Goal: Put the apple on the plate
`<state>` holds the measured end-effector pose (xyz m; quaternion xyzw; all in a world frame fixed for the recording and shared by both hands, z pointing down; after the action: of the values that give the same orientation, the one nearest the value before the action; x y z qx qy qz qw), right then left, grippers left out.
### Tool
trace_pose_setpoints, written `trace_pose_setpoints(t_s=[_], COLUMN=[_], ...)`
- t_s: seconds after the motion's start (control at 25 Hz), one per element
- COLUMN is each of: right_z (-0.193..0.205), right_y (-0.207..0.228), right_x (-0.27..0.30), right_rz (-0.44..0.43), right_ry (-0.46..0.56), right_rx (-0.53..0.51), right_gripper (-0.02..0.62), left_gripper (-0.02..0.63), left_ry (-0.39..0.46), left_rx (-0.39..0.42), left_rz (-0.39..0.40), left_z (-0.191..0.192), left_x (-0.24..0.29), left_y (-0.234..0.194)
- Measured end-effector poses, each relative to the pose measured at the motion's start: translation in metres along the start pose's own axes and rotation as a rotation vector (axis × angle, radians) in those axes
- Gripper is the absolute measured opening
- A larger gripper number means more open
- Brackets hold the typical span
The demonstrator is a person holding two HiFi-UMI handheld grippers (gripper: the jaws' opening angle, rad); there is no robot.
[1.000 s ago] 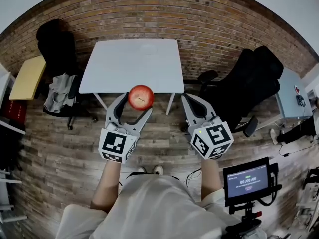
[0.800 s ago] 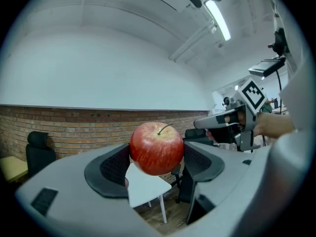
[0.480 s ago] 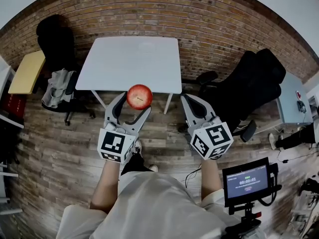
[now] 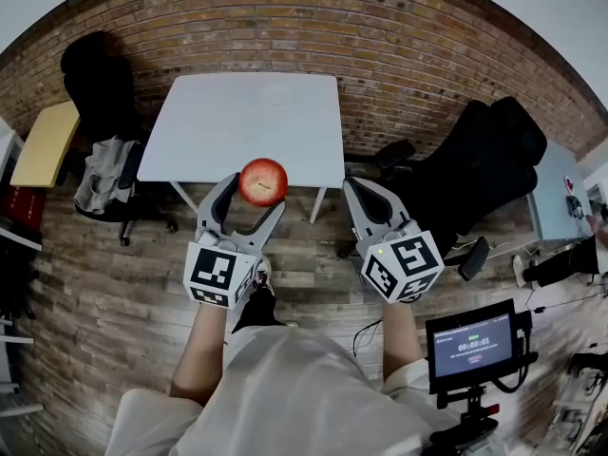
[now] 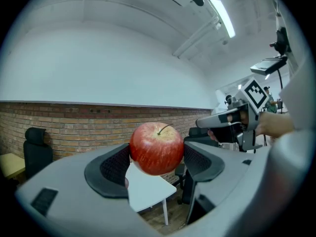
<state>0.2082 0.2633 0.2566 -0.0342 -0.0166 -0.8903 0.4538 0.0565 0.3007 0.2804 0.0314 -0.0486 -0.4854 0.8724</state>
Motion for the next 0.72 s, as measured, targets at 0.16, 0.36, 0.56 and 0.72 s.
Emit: trace_pose_setpoints(t_s=[0.16,0.36,0.56,0.72], right_z=[0.002,0.003,0.000,-0.004], right_y=[0.007,0.008,0.009,0.011], right_x=[0.043,0.056,0.066,0.108], right_rz=[0.007,0.009,0.017,0.014], right_ry=[-0.017,-0.019,-0.016,-0.030], right_rx=[0.011,0.004,-0.004,-0.012], right_gripper=[0.003,0.003,0.003,0.003], left_gripper=[0.348,0.348,0.348,0.348], left_ry=[-0.001,0.000,0.010,0.003], left_rx=[-0.014,-0.014,-0.014,-0.028], left_rz=[0.008,0.017,0.029,0.039], left_z=[0.008,0.011,0.010,0.014], left_x=[0.022,0.031,0.038,0.059], left_y=[-0.038,-0.050,-0.060,-0.097])
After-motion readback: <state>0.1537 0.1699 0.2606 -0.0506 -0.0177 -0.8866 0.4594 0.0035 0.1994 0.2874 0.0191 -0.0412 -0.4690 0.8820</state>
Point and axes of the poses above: the fingertips, and each gripper's own axes: x forward along the fingers, y to its right, z out of its underside, the point moved 2 cm from there along -x, backward along the fingers, and after that the axes turned 12 degrees about z, right-handed, at the moved point
